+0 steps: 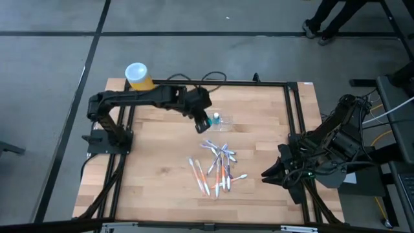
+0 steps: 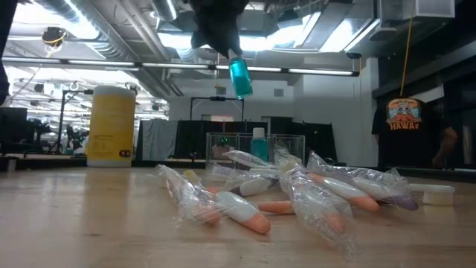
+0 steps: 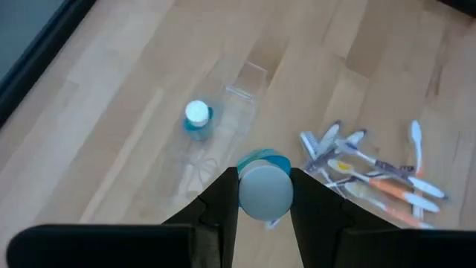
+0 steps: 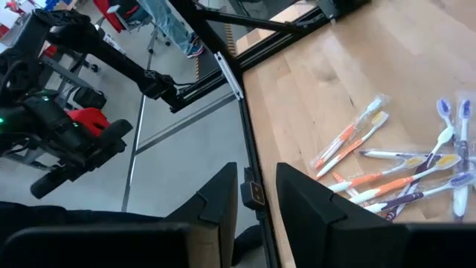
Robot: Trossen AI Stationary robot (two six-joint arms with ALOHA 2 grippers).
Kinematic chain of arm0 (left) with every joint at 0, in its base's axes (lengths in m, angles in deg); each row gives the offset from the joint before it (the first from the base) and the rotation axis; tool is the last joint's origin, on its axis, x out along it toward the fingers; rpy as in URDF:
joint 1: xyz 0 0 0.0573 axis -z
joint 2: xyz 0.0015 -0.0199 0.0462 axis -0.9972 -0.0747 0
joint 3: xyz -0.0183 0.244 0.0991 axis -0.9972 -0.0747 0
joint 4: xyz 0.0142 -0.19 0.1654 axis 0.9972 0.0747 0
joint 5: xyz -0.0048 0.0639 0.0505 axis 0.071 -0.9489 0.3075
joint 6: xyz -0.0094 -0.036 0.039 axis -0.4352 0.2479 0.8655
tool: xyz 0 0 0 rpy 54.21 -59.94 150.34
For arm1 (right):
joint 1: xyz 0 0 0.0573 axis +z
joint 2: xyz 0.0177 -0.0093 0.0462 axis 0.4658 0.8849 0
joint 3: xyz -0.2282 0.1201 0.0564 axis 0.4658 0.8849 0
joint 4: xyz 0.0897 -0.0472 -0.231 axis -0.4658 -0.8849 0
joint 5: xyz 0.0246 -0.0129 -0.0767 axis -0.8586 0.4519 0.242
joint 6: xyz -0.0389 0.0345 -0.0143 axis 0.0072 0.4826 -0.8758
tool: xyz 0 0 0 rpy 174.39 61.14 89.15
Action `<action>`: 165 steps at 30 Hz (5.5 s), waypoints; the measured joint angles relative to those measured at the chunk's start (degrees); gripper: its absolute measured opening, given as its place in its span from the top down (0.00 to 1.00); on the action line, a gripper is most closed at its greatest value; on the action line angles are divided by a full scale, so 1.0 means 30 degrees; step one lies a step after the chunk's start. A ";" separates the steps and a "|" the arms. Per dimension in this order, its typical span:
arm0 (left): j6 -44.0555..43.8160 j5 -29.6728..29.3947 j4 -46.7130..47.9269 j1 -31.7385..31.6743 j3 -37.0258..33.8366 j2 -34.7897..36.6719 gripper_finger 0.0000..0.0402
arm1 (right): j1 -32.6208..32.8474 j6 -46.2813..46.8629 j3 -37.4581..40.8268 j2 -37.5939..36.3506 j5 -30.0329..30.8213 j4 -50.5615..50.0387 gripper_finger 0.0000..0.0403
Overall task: Pick & Place toothbrushing station
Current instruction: Put the mouthwash into the transparent organizer
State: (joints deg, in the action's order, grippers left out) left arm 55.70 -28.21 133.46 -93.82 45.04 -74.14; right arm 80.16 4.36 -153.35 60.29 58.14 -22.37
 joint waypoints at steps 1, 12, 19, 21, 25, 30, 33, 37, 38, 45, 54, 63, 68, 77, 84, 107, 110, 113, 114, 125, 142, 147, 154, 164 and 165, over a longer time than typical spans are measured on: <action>0.0287 0.0153 0.0020 -0.0223 0.0224 -0.0172 0.77 | 0.0000 -0.0043 0.0000 -0.0035 0.0087 0.0001 0.76; 0.2914 0.0202 0.1227 -0.0809 0.1680 -0.3572 0.77 | 0.0000 0.0017 0.0000 -0.0480 0.0484 0.0015 0.76; 0.3922 -0.0094 0.1443 -0.0750 0.3831 -0.5352 0.77 | 0.0354 0.0609 0.0000 -0.0494 0.0662 0.0036 0.76; 0.4103 -0.0094 0.1614 -0.0820 0.4235 -0.5688 0.77 | 0.0565 0.0783 0.0000 -0.0494 0.0914 0.0081 0.76; 0.4249 -0.0097 0.1960 -0.0997 0.4437 -0.6183 0.77 | 0.1043 0.1076 0.0000 -0.0494 0.1525 0.0087 0.76; 0.4336 -0.0094 0.2033 -0.1110 0.4451 -0.6312 0.77 | 0.1537 0.1316 0.0000 -0.0494 0.2270 0.0080 0.76; 0.4336 -0.0214 0.2026 -0.1246 0.4451 -0.6316 0.77 | 0.1632 0.1309 0.0000 -0.0494 0.2336 0.0087 0.76; 0.4247 -0.0294 0.1962 -0.1406 0.4399 -0.6316 0.77 | 0.1632 0.1255 0.0000 -0.0494 0.2336 0.0095 0.76; 0.4206 -0.0303 0.1885 -0.1401 0.4319 -0.6314 0.77 | 0.1632 0.1208 0.0000 -0.0494 0.2336 0.0102 0.76; 0.3923 -0.0364 0.1568 -0.1281 0.3688 -0.6316 0.77 | 0.1632 0.0803 0.0000 -0.0539 0.2336 0.0149 0.76; 0.3746 -0.0277 0.0419 -0.1209 0.2772 -0.6309 0.77 | 0.1625 0.0409 0.0000 -0.0817 0.2416 0.0160 0.76; 0.3740 -0.0249 0.0319 -0.1209 0.2732 -0.7187 0.77 | 0.1603 0.0017 0.0000 -0.1151 0.2499 0.0160 0.76; 0.3740 -0.0247 0.0251 -0.1078 0.2732 -0.7720 0.77 | 0.1603 -0.0053 0.0000 -0.1245 0.2493 0.0153 0.76; 0.3421 -0.0436 -0.0167 -0.1136 0.2732 -0.7715 0.77 | 0.1603 -0.0278 0.0000 -0.1411 0.2553 0.0153 0.76; 0.3237 -0.0444 -0.0335 -0.1136 0.2732 -0.7715 0.77 | 0.1603 -0.0565 0.0000 -0.1463 0.2693 0.0153 0.76; 0.2741 -0.0722 -0.0087 -0.1138 0.2732 -0.7708 0.76 | 0.1603 -0.0911 0.0000 -0.1594 0.2685 0.0153 0.76; 0.2693 -0.0713 -0.0087 -0.1143 0.2732 -0.7708 0.76 | 0.1603 -0.0993 0.0000 -0.1594 0.2677 0.0148 0.76; 0.2584 -0.0706 -0.0087 -0.1136 0.2732 -0.7708 0.76 | 0.1603 -0.0993 0.0000 -0.1594 0.2675 0.0146 0.76; 0.2568 -0.0706 -0.0087 -0.1133 0.2732 -0.7708 0.76 | 0.1603 -0.0989 0.0000 -0.1594 0.2671 0.0146 0.76; 0.2297 -0.0546 -0.0245 -0.0920 0.2768 -0.8174 0.75 | 0.1690 -0.1038 0.0000 -0.1594 0.2620 0.0146 0.76; 0.2384 -0.0874 -0.0269 -0.0837 0.2768 -0.8211 0.71 | 0.1872 -0.0767 0.0000 -0.1620 0.2679 0.0135 0.76; 0.2271 -0.0546 -0.0164 -0.0874 0.2695 -0.8254 0.69 | 0.1872 -0.0834 0.0000 -0.1702 0.2686 0.0131 0.76; 0.2246 -0.0451 -0.0300 -0.0867 0.2695 -0.8247 0.69 | 0.1872 -0.0845 0.0000 -0.1704 0.2686 0.0080 0.76; 0.2236 -0.0509 -0.0400 -0.0936 0.2703 -0.8238 0.66 | 0.1872 -0.0847 0.0000 -0.1704 0.2686 0.0062 0.76; 0.2184 -0.0509 -0.0393 -0.0971 0.2703 -0.8225 0.66 | 0.1872 -0.0847 0.0000 -0.1704 0.2686 0.0054 0.76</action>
State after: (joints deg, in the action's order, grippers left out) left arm 62.26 -29.74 132.28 -96.73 53.14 -98.81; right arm 85.78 1.82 -153.35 55.18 66.20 -22.21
